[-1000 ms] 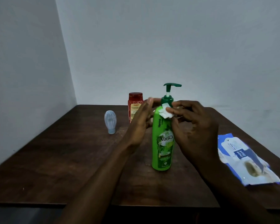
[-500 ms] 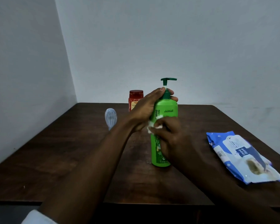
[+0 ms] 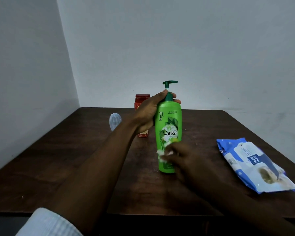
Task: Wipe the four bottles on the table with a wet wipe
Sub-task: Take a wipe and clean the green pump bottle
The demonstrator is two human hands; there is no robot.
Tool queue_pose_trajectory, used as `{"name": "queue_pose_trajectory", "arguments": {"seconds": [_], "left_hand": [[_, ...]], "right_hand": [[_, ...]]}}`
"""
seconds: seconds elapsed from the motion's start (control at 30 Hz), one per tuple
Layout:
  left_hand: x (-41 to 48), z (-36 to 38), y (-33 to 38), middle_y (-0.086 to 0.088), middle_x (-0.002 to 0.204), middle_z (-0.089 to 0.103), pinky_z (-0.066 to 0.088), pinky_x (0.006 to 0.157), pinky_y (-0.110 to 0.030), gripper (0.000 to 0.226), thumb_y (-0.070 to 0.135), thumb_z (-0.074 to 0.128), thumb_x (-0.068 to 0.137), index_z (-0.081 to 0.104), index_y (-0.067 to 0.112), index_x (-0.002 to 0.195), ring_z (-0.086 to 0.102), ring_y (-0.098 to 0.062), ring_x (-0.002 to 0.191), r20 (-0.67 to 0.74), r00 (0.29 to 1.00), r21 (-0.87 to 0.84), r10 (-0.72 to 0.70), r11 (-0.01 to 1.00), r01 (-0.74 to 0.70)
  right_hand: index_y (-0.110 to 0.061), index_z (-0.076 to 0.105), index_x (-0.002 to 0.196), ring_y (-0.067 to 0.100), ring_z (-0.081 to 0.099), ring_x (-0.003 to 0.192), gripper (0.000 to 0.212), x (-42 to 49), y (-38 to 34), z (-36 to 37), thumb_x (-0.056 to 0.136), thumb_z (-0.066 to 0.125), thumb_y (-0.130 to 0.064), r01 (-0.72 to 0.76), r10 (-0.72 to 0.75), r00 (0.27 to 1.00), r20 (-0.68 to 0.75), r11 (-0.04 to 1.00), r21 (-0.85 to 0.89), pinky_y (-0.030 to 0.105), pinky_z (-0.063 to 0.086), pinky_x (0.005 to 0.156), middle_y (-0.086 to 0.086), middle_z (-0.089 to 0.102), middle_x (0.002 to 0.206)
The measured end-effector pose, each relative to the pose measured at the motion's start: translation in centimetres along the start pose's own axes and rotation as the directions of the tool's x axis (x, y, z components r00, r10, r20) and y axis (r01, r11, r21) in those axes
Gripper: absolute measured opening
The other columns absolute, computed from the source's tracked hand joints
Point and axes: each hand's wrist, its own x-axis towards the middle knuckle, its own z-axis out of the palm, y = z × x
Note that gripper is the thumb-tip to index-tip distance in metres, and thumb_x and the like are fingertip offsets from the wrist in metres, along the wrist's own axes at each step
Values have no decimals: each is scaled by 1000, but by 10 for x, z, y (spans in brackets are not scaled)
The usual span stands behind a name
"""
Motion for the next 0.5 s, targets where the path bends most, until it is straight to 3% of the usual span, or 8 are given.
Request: {"name": "queue_pose_trajectory", "arguments": {"seconds": [0.1,0.23,0.37,0.5], "left_hand": [[0,3,1,-9,108,71,55,90,-39,31,34,41,106,62,11,110,67,-22,95,30,1000,-9,-6,1000,7],[0,6,0,-6,100,69,58,78,-34,31,36,42,106,63,14,109,68,-18,84,33,999,3,-8,1000,8],[-2,5,-1,-7,99,71,57,82,-36,31,36,42,106,64,15,109,69,-20,87,39,999,29,16,999,-17],[0,3,-3,-8,107,71,55,88,-38,32,36,41,106,63,13,109,68,-20,92,22,1000,7,16,1000,-16]], "right_hand": [[-9,79,101,23,64,90,27,24,19,-15,88,56,-11,-118,137,965,-223,988,95,22,46,79,13,68,104],[-6,79,98,27,67,89,22,57,38,-40,87,60,-4,-162,215,868,-448,975,154,26,51,80,13,69,99],[-5,79,100,19,67,93,28,62,48,-43,82,67,12,-174,244,818,-521,968,180,16,49,87,12,70,99],[-5,79,98,20,67,92,25,44,38,-26,82,70,11,-154,221,865,-451,971,181,17,49,85,12,69,99]]}}
